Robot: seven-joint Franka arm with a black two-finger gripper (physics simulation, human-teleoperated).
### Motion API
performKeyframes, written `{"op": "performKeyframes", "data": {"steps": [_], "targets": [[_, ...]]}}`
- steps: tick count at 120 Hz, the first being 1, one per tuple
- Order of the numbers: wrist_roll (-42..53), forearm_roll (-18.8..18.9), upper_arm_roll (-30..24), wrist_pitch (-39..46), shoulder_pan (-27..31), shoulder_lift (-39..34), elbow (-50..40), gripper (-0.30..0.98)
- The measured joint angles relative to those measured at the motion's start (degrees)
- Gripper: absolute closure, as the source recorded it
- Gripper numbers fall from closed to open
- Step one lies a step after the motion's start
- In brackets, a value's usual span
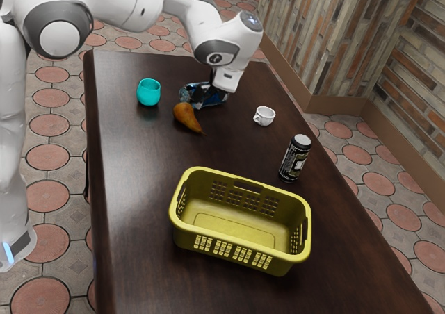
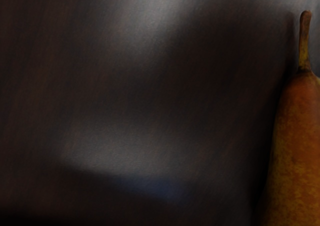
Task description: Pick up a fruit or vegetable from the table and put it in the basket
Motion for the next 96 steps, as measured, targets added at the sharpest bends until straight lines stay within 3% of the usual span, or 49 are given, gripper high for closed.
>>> {"op": "performKeyframes", "data": {"steps": [22, 46, 96], "targets": [[0.8, -0.1, -0.1, 0.2, -0.1, -0.8, -1.1, 0.0], [1.3, -0.1, -0.1, 1.1, -0.4, -7.3, -8.3, 0.0], [2.0, -0.1, -0.1, 2.8, 0.0, -8.1, -12.2, 0.0]]}}
